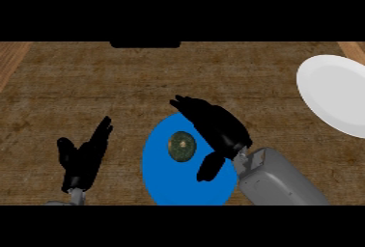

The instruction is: Pick the squash from the plate and place it in the plate

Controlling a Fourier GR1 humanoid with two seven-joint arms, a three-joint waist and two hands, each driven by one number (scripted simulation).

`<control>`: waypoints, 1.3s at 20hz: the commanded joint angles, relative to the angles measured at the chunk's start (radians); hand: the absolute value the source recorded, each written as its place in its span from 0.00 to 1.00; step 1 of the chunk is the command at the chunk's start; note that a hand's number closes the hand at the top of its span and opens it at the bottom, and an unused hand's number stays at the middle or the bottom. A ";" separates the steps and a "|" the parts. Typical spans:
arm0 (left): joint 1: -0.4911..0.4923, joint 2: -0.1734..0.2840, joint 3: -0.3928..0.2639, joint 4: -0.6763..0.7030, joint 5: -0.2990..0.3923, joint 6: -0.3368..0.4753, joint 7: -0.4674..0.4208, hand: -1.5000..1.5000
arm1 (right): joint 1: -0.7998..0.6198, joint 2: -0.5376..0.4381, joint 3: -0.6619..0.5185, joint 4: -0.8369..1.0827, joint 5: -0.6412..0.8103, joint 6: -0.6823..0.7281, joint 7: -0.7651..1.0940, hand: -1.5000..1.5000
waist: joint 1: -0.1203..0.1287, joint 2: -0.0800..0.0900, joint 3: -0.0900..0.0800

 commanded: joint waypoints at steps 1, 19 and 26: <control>0.022 -0.002 0.005 -0.010 0.000 -0.022 0.052 0.50 | 0.039 0.022 -0.033 0.038 0.027 0.032 -0.050 0.00 | 0.000 0.005 -0.006; -0.014 -0.073 0.044 0.075 -0.064 -0.032 0.020 0.50 | 0.011 0.201 -0.042 0.228 0.311 0.011 -0.054 0.00 | 0.001 0.006 -0.006; 0.006 -0.094 0.036 0.032 -0.098 -0.024 0.041 0.50 | 0.041 0.203 -0.026 0.249 0.337 0.046 -0.061 0.00 | 0.000 0.005 -0.006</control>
